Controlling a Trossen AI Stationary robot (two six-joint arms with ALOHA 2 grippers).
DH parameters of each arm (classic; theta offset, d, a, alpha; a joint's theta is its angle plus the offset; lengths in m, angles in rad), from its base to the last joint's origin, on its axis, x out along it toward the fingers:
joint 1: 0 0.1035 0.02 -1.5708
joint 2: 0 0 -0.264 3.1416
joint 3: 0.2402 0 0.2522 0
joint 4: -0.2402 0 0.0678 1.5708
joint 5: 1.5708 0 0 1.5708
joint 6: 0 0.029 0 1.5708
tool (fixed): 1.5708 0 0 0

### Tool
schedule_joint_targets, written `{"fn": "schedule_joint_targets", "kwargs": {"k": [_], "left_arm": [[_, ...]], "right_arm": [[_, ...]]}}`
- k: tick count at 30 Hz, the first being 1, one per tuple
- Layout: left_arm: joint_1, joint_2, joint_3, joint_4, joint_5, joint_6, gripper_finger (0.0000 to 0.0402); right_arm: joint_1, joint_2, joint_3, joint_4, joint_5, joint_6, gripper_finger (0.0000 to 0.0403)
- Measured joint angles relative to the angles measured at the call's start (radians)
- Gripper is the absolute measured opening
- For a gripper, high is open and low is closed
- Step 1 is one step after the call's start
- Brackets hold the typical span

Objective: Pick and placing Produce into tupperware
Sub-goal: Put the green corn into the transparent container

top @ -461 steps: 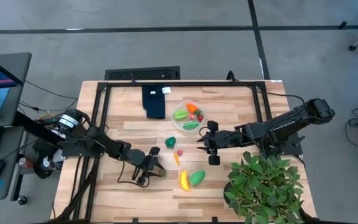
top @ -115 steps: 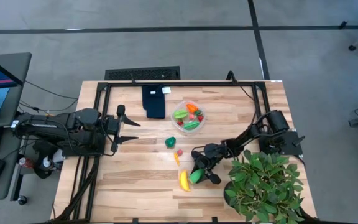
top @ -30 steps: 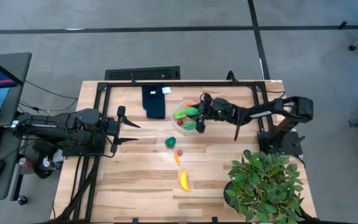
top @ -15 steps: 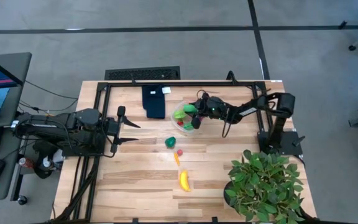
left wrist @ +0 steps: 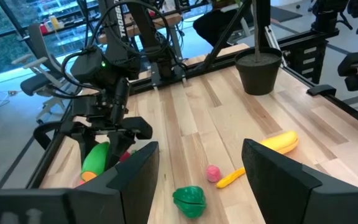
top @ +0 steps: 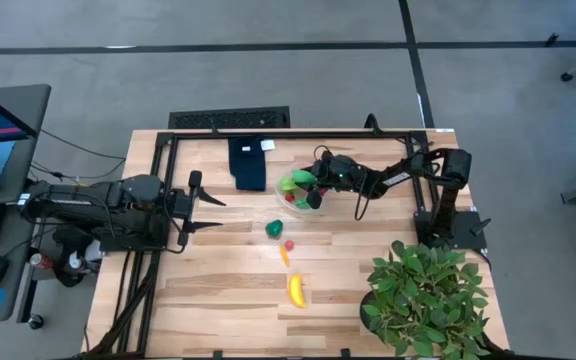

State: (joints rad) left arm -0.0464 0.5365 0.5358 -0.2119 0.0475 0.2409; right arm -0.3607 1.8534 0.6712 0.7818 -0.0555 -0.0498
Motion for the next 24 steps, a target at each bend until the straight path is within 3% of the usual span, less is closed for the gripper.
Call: {"fn": "schedule_joint_targets", "kwargs": {"k": [17,24], "left_arm": [[0.0,0.0,0.0,-0.001,-0.001,-0.025,0.0223],[0.0,0.0,0.0,-0.002,-0.002,-0.043,0.0223]], "right_arm": [[0.0,0.0,0.0,-0.013,-0.004,0.039,0.0233],[0.007,-0.001,-0.001,-0.019,-0.051,0.05,0.0275]]}}
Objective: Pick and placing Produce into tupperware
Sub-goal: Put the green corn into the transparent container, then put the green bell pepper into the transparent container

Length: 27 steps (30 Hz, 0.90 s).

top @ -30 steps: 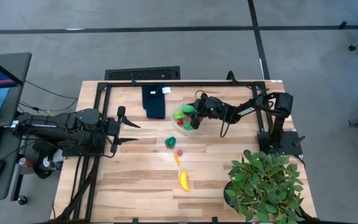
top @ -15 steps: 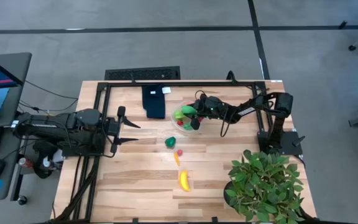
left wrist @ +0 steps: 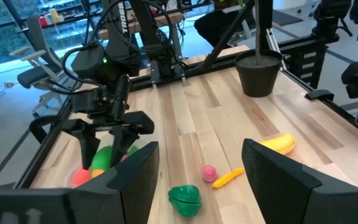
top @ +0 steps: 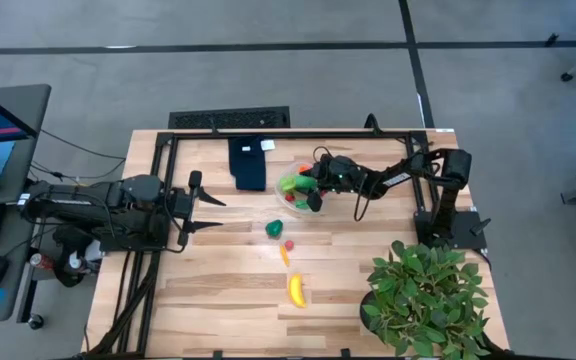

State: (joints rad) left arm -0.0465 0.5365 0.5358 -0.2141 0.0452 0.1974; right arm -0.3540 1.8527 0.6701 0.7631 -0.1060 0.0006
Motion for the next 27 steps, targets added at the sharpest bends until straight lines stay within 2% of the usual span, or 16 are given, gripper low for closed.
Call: {"fn": "schedule_joint_targets", "kwargs": {"k": [6,12,22,27], "left_arm": [[0.0,0.0,0.0,-0.006,0.0,0.0,0.0223],[0.0,0.0,0.0,-0.012,0.0,0.0,0.0223],[0.0,0.001,0.0,-0.043,0.007,-0.056,0.0223],[0.0,0.049,-0.035,0.016,0.085,-0.066,0.0223]], "right_arm": [[0.014,-0.034,0.0,-0.004,-0.006,-0.032,0.0307],[0.042,-0.145,0.0,-0.024,-0.006,-0.074,0.0314],[0.133,-0.387,0.0,-0.322,-0.002,-0.115,0.0313],[0.199,-0.471,0.0,-0.479,-0.002,-0.116,0.0312]]}}
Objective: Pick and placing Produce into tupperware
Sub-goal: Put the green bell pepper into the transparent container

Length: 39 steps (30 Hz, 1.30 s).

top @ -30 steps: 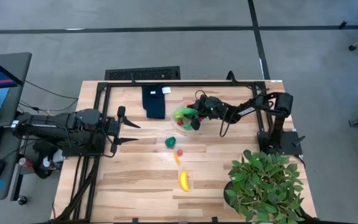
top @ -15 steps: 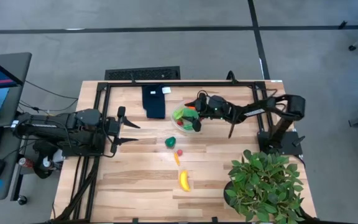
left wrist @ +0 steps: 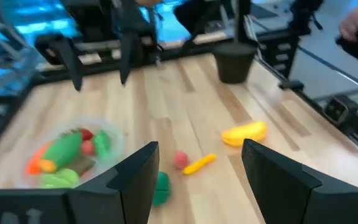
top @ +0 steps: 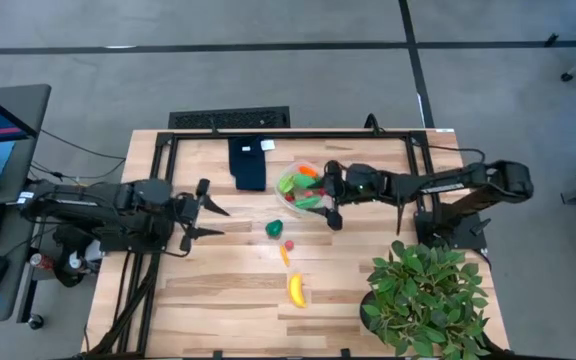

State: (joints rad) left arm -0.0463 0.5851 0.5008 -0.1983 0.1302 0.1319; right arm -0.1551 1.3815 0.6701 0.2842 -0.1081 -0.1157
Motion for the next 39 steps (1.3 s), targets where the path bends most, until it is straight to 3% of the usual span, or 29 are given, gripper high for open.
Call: {"fn": "schedule_joint_targets", "kwargs": {"k": [5,15,24,39], "left_arm": [[0.0,0.108,-0.075,0.13,0.015,0.009,0.0223],[0.0,0.349,-0.114,0.288,-0.126,-0.002,0.0223],[0.0,0.543,-0.115,0.451,-0.164,-0.039,0.0223],[0.0,0.943,-0.114,0.776,-0.207,-0.204,0.0223]], "right_arm": [[0.072,-0.032,0.0,-0.136,0.0,0.002,0.0312],[0.219,-0.036,0.0,-0.36,0.003,0.181,0.0312],[0.327,-0.036,0.0,-0.408,0.012,0.267,0.0312],[0.476,-0.036,0.0,-0.437,0.199,0.37,0.0312]]}}
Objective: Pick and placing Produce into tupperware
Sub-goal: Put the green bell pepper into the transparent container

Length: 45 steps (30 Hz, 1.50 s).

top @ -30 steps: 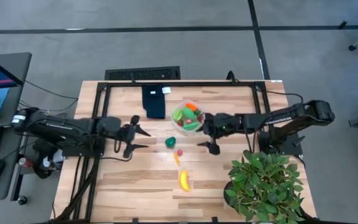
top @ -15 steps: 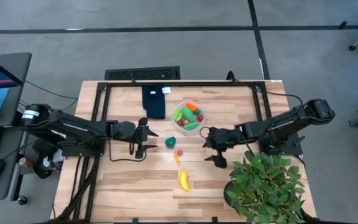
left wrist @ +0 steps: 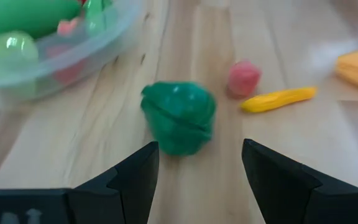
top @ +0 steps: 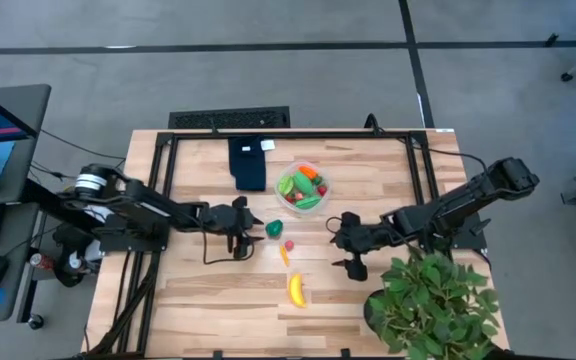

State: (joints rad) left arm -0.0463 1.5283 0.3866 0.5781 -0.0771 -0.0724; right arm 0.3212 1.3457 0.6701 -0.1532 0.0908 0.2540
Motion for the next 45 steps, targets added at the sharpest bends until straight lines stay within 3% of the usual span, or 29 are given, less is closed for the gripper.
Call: {"fn": "schedule_joint_targets", "kwargs": {"k": [16,36,45], "left_arm": [[0.0,0.201,0.001,0.217,-0.055,-0.106,0.0223],[0.0,0.457,0.012,0.61,-0.06,-0.159,0.0223],[0.001,0.47,0.037,0.622,-0.152,-0.205,0.0223]], "right_arm": [[0.101,0.0,0.0,0.005,0.125,0.046,0.0312],[0.102,0.0,-0.043,0.027,0.128,0.084,0.0312],[0.094,0.0,-0.051,0.033,0.13,0.09,0.0312]]}}
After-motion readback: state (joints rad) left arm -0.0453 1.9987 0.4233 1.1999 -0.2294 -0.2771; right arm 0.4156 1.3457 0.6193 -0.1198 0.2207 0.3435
